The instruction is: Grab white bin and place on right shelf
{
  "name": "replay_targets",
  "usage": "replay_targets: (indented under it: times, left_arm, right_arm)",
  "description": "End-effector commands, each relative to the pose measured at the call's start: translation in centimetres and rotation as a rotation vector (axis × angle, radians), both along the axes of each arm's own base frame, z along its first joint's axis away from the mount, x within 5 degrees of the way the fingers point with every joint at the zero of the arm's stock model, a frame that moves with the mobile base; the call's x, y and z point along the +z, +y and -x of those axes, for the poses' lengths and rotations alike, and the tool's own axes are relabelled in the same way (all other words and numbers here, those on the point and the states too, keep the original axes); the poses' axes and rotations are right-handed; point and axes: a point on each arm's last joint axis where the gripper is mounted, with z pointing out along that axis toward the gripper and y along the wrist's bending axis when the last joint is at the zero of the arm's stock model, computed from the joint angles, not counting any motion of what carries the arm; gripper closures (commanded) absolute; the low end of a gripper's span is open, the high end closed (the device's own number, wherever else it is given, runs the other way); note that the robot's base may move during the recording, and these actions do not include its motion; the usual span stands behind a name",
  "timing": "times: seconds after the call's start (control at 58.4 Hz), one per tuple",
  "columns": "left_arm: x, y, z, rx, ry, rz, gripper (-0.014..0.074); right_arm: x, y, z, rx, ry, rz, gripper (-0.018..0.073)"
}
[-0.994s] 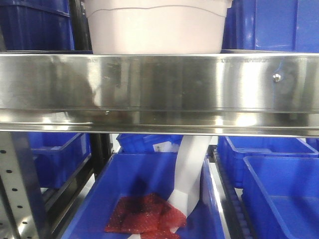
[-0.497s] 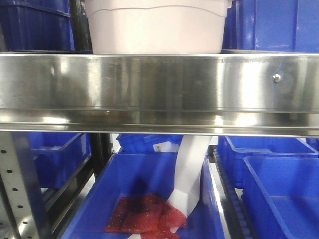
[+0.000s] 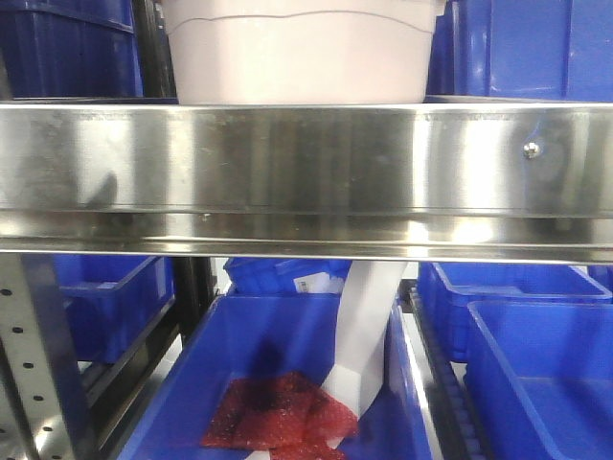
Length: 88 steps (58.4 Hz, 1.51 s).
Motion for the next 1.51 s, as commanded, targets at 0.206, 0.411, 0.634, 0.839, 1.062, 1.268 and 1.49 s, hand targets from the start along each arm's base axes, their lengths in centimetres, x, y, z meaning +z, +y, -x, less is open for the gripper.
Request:
replay_targets:
  times: [0.206, 0.411, 0.634, 0.839, 1.062, 1.268, 1.49]
  left_arm:
    - [0.5, 0.1, 0.1, 0.004, -0.091, 0.029, 0.0714]
    - [0.5, 0.1, 0.1, 0.004, -0.091, 0.029, 0.0714]
    - [0.5, 0.1, 0.1, 0.004, -0.091, 0.029, 0.0713]
    - [0.5, 0.1, 0.1, 0.004, -0.091, 0.029, 0.0714]
    - [0.5, 0.1, 0.1, 0.004, -0.091, 0.029, 0.0714]
    - [0.5, 0.1, 0.1, 0.004, -0.091, 0.029, 0.0714]
    - [0.5, 0.1, 0.1, 0.004, -0.091, 0.029, 0.0714]
  right_arm:
    - [0.9, -0.1, 0.1, -0.014, -0.024, 0.002, 0.0493]
    - [0.9, -0.1, 0.1, -0.014, -0.024, 0.002, 0.0493]
    - [0.9, -0.1, 0.1, -0.014, -0.024, 0.002, 0.0493]
    - [0.9, -0.2, 0.1, -0.019, -0.024, 0.0, 0.0493]
    - [0.9, 0.0, -0.1, -0.006, -0.013, 0.015, 0.0493]
    - [0.5, 0.3, -0.1, 0.022, 0.022, 0.037, 0.0493]
    - [-0.1, -0.1, -0.3, -0.01, 0.064, 0.012, 0.0493]
